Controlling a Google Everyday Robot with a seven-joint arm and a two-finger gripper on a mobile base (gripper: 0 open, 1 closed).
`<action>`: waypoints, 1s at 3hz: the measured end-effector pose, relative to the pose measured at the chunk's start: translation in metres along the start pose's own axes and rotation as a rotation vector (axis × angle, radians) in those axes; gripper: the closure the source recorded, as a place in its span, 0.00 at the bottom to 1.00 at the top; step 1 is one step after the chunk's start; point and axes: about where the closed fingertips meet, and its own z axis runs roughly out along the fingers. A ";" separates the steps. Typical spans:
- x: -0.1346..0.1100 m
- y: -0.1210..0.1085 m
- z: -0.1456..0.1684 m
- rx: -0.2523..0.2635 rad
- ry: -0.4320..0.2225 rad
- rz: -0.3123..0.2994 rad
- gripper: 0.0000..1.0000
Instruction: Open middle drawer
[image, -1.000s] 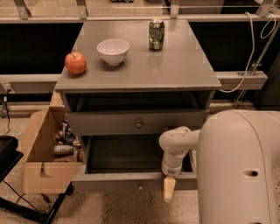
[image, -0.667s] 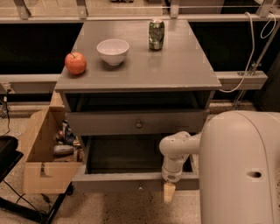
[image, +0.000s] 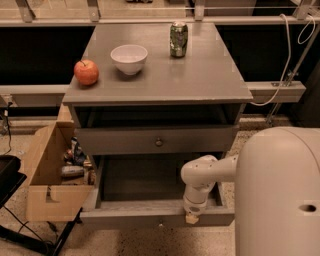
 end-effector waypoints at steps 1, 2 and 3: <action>0.000 -0.002 -0.001 0.000 0.000 0.000 0.99; 0.000 -0.002 -0.001 0.000 0.000 0.000 1.00; 0.000 -0.002 -0.001 0.000 0.000 0.000 1.00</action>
Offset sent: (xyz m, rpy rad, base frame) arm -0.2377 0.0252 0.0831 -0.1990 -0.0184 -0.1080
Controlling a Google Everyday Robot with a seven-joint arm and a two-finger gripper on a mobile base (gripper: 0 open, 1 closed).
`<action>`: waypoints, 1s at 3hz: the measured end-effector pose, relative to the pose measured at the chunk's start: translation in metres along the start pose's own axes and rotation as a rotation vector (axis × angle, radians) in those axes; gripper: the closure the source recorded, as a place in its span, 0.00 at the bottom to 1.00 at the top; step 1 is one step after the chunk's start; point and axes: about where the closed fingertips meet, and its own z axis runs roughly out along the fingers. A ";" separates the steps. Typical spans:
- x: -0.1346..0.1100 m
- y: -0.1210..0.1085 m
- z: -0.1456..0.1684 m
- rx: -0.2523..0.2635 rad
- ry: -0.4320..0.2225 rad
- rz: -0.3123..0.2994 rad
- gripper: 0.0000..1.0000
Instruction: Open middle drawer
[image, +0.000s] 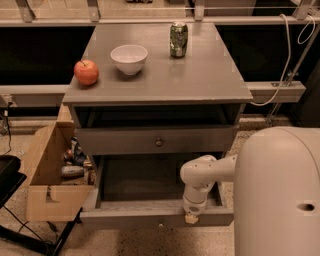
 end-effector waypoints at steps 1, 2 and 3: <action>0.000 0.000 -0.001 0.000 0.000 0.000 0.82; 0.000 -0.001 -0.001 0.000 0.000 0.000 0.59; 0.000 -0.001 -0.001 0.000 0.000 0.000 0.36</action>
Offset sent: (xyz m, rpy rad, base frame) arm 0.0007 0.0000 0.0006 0.0000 0.0000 0.0000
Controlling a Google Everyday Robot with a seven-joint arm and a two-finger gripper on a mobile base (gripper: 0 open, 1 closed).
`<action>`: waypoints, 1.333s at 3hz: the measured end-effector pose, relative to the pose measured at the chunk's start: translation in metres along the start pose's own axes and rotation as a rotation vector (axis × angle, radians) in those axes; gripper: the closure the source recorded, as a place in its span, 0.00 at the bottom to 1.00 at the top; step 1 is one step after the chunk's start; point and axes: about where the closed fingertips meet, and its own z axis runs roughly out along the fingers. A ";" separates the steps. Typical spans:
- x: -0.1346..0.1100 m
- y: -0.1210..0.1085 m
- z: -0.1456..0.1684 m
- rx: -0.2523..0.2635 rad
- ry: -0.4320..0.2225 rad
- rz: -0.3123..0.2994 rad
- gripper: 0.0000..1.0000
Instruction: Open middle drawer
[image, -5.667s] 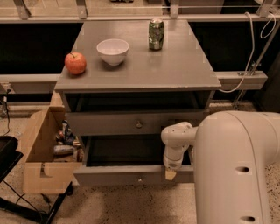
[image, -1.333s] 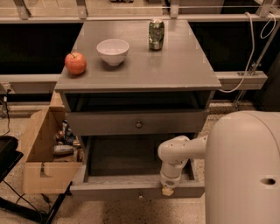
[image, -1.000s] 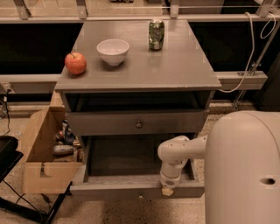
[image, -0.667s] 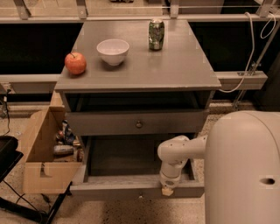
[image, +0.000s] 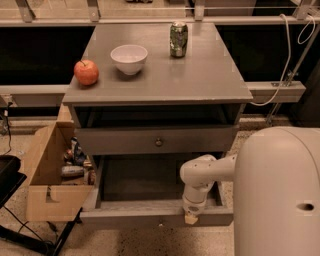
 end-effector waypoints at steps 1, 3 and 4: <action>0.000 0.000 0.000 0.000 0.000 0.000 0.11; 0.000 0.000 0.000 0.000 0.000 0.000 0.00; 0.000 -0.004 -0.009 0.024 -0.003 -0.019 0.00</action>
Offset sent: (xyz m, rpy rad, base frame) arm 0.0003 0.0000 0.0000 0.0000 0.0000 0.0000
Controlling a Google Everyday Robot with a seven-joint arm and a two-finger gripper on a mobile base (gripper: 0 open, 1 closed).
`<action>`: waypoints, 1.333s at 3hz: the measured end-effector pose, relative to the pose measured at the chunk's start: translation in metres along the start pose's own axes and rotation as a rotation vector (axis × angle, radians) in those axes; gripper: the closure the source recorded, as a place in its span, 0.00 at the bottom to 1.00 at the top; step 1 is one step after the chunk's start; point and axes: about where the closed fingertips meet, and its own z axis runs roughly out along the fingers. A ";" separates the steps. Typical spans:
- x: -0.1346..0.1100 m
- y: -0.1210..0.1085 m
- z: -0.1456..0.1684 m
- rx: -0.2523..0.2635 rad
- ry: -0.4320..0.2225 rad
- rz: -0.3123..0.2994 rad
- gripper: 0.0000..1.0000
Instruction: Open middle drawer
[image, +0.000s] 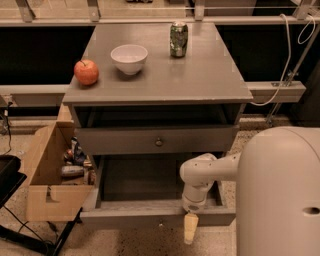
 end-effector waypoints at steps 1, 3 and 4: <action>-0.011 0.013 -0.034 0.065 -0.036 -0.050 0.00; -0.005 0.010 -0.024 0.035 -0.068 -0.038 0.11; -0.008 0.039 0.008 -0.079 -0.127 -0.031 0.29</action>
Offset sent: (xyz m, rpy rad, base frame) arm -0.0167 0.0242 0.0552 0.0697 -0.1024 0.0571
